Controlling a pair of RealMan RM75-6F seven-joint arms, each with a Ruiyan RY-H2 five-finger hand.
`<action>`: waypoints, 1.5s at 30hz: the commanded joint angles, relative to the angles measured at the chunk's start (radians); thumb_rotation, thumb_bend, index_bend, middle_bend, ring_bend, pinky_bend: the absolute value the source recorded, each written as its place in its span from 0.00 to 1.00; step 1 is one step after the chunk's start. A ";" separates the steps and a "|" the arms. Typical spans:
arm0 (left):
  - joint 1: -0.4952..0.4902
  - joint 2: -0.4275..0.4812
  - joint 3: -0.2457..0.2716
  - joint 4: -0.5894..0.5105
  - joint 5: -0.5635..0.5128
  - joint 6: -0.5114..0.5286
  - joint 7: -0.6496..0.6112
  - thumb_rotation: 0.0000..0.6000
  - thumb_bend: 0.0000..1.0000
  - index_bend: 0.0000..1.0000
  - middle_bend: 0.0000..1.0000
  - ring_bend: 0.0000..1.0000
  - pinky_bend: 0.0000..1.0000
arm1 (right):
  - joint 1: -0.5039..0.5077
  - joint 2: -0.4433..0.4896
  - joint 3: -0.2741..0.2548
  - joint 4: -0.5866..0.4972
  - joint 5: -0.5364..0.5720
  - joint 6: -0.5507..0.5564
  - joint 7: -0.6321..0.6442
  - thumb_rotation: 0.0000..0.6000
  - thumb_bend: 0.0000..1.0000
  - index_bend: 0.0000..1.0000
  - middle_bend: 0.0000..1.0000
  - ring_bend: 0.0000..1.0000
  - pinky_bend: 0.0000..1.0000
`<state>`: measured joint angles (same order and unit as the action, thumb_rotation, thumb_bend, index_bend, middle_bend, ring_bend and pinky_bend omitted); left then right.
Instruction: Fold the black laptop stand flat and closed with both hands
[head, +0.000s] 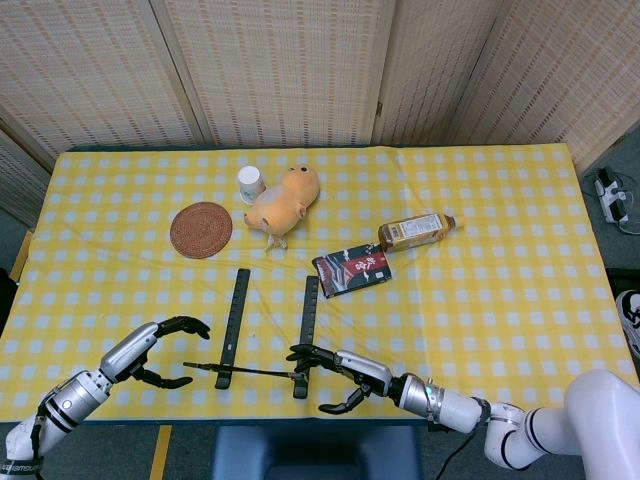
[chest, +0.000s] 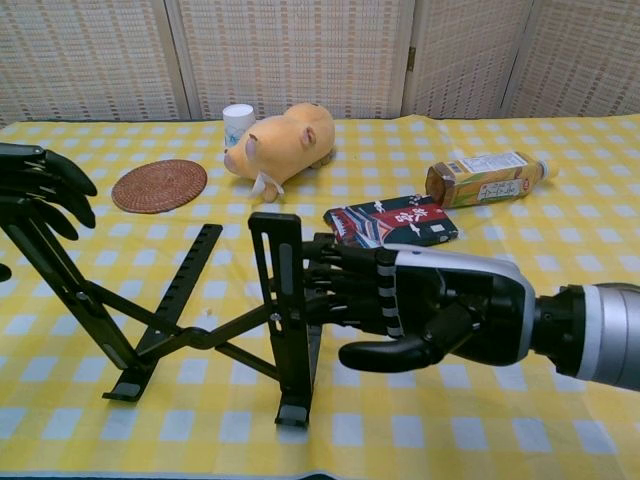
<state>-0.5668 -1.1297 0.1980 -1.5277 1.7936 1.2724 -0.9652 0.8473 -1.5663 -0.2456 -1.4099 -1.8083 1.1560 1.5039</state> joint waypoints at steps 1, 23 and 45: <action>-0.002 0.000 0.010 0.009 0.012 -0.031 0.059 1.00 0.23 0.20 0.27 0.16 0.20 | 0.008 0.051 0.017 -0.066 -0.002 0.010 -0.062 1.00 0.34 0.00 0.11 0.15 0.00; 0.054 -0.178 -0.058 -0.017 -0.160 -0.167 0.551 1.00 0.25 0.47 0.31 0.23 0.22 | 0.001 0.171 0.051 -0.242 0.025 0.005 -0.215 1.00 0.34 0.00 0.11 0.15 0.00; 0.094 -0.262 -0.111 -0.004 -0.265 -0.190 0.650 1.00 0.34 0.55 0.35 0.26 0.21 | -0.008 0.147 0.058 -0.207 0.027 -0.014 -0.180 1.00 0.34 0.00 0.11 0.15 0.00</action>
<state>-0.4732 -1.3917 0.0868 -1.5323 1.5284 1.0823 -0.3148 0.8393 -1.4190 -0.1872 -1.6168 -1.7819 1.1424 1.3234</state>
